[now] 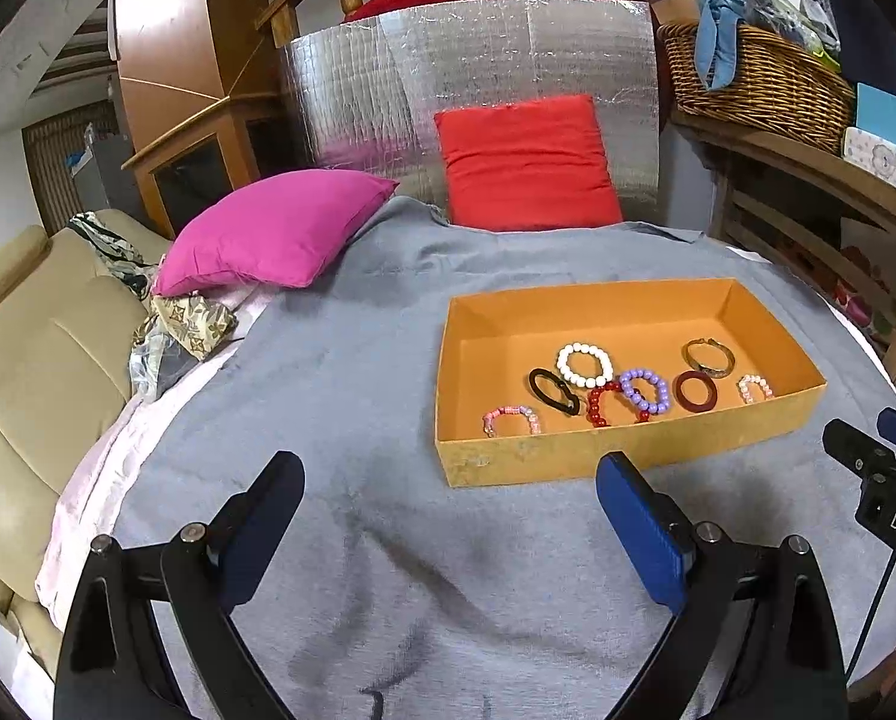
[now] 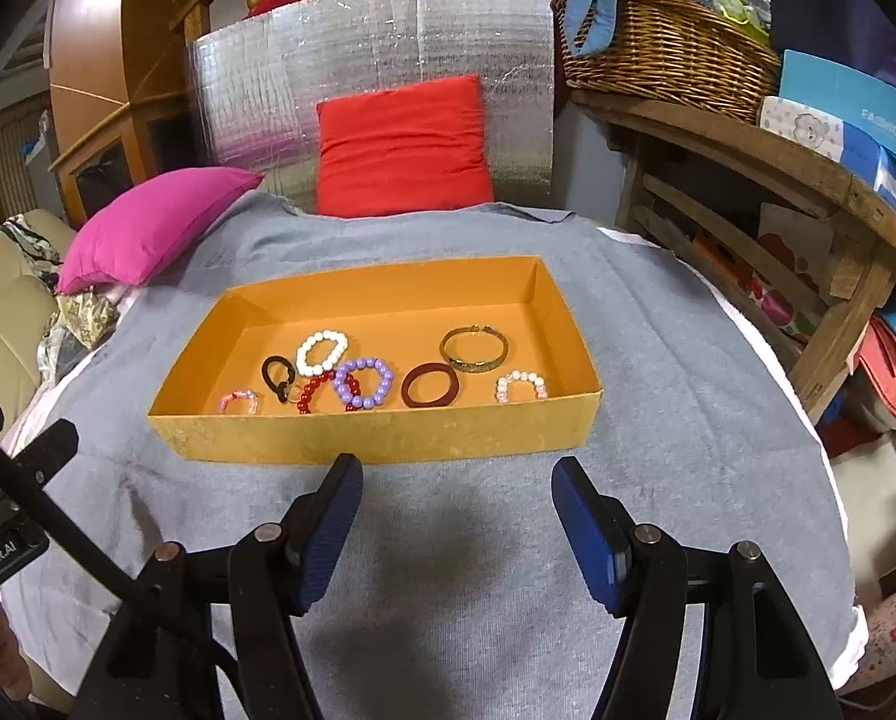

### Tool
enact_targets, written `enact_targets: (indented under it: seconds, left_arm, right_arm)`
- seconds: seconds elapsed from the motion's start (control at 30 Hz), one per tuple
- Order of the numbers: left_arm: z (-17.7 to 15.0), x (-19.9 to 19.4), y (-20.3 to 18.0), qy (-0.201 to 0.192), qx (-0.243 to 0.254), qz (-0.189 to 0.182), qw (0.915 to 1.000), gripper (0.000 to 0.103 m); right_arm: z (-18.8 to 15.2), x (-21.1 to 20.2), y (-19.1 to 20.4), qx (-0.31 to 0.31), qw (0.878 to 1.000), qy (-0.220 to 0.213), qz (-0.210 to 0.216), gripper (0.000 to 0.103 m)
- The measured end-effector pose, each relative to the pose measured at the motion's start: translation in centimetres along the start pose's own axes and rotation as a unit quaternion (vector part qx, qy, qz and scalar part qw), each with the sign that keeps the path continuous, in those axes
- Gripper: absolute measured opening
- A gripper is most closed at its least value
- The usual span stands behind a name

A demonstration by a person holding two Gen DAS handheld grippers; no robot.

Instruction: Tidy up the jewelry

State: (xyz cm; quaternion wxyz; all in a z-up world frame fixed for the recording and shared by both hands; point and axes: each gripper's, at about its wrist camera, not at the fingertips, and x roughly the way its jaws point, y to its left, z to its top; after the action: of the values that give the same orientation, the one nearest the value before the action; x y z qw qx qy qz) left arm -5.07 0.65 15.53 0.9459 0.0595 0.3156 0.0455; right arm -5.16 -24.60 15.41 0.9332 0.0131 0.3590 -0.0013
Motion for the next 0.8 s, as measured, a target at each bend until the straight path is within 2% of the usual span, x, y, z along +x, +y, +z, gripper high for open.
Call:
enact_targets:
  seconds: [0.23, 0.8]
  left_arm:
    - [-0.02, -0.05, 0.28, 0.000, -0.008, -0.011, 0.9999, 0.098]
    - [-0.05, -0.18, 0.63, -0.004, -0.009, 0.002, 0.9999, 0.098]
  right_arm:
    - [0.14, 0.04, -0.09, 0.004, 1.000, -0.002, -0.003, 0.069]
    - [0.34, 0.00, 0.05, 0.015, 1.000, -0.010, -0.003, 0.069]
